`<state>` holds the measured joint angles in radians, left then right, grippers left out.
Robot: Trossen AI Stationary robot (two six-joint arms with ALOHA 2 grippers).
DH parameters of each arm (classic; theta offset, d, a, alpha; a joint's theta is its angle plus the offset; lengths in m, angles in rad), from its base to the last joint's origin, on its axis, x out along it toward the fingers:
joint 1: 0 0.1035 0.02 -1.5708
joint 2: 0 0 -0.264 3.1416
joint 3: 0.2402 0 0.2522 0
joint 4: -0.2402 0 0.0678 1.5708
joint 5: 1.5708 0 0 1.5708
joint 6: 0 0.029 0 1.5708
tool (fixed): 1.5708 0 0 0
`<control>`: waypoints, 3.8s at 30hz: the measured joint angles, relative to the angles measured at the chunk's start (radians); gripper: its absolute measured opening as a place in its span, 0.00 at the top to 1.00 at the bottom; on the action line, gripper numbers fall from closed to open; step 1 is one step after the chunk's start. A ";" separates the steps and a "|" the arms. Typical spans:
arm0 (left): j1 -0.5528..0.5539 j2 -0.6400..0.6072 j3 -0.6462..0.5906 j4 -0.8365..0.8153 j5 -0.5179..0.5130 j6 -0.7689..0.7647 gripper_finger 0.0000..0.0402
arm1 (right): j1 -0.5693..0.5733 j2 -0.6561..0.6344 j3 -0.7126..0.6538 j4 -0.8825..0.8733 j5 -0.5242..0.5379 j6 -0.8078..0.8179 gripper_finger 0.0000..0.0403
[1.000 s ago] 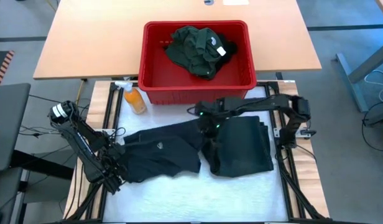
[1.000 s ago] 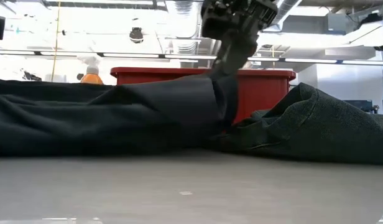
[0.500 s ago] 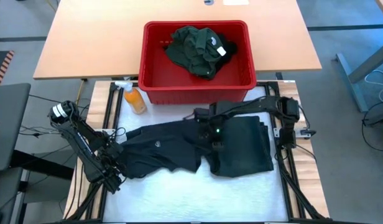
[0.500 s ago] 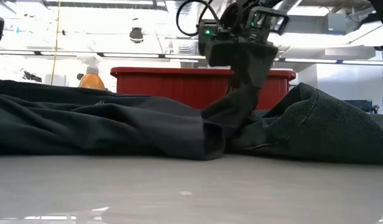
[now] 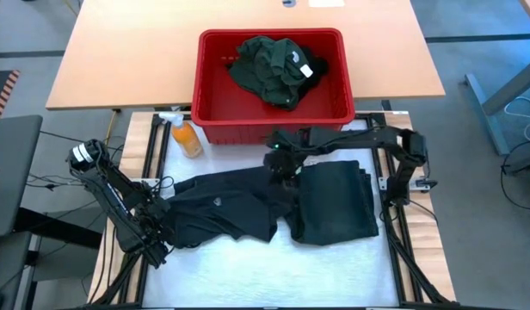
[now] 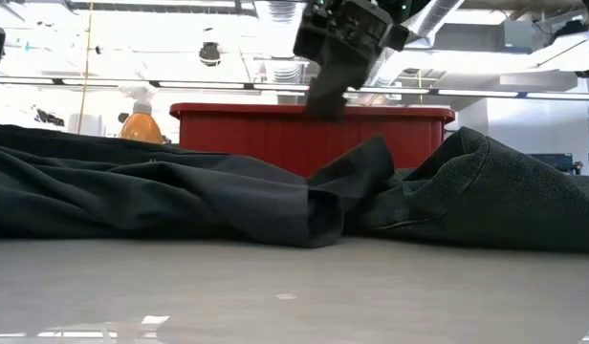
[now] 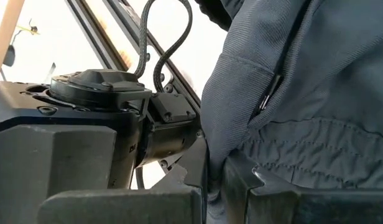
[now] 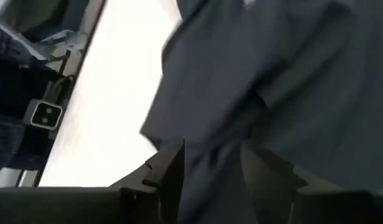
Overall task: Fold laundry
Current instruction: Fold the black shorts
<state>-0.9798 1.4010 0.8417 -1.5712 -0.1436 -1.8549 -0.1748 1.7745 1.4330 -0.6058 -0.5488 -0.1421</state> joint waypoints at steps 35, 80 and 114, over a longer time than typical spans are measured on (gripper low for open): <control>0.000 0.000 0.000 0.000 -0.054 0.038 0.97 | 0.099 0.260 0.004 0.483 0.114 0.095 0.95; 0.179 0.000 0.000 0.000 -0.221 0.240 0.97 | -0.003 0.099 0.003 0.071 0.237 0.056 0.35; 0.242 -0.001 0.257 0.001 -0.426 0.711 0.99 | 0.036 -0.188 0.006 -0.116 0.244 0.164 0.96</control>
<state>-0.7378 1.3998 1.0988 -1.5698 -0.5694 -1.1435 -0.1390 1.5864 1.4387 -0.7216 -0.3046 0.0220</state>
